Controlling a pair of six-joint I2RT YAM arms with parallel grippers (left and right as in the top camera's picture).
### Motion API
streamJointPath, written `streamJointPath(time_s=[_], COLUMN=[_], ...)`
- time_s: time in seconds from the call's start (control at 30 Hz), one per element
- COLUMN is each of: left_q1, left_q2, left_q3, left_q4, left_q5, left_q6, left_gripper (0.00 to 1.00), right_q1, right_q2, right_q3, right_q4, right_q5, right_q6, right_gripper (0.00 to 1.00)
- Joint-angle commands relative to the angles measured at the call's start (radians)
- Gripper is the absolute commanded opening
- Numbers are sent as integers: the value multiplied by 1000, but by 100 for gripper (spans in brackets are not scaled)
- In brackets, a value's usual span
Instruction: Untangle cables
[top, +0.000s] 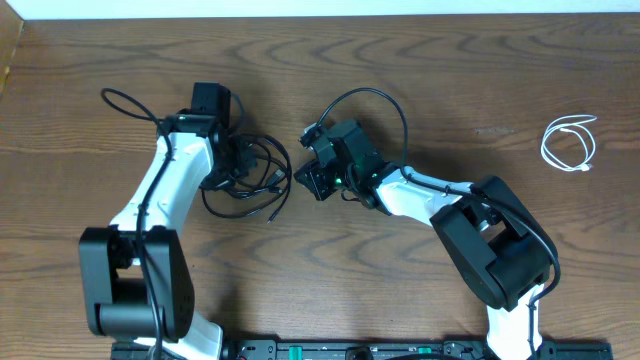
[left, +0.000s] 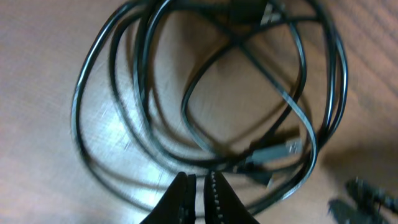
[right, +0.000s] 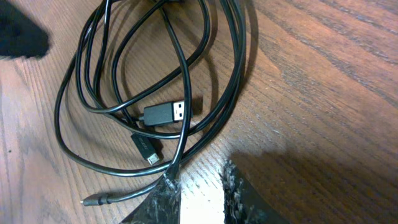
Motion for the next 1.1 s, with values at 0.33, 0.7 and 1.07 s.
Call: streamJointPath(time_s=[0.33, 0.7, 1.07], left_q1=[2, 2, 2], left_q2=[128, 186, 249], left_q3=[-4, -4, -6], left_q4=[114, 185, 152], left_q5=[-223, -261, -84], left_q6=[-5, -5, 60], left_gripper=[35, 39, 10], right_q1=[9, 9, 0], right_q2=[66, 66, 65], right_q3=[3, 3, 4], right_q4=[7, 8, 4], right_q5=[-16, -16, -5], right_q6=[4, 0, 3], right_gripper=[24, 25, 1])
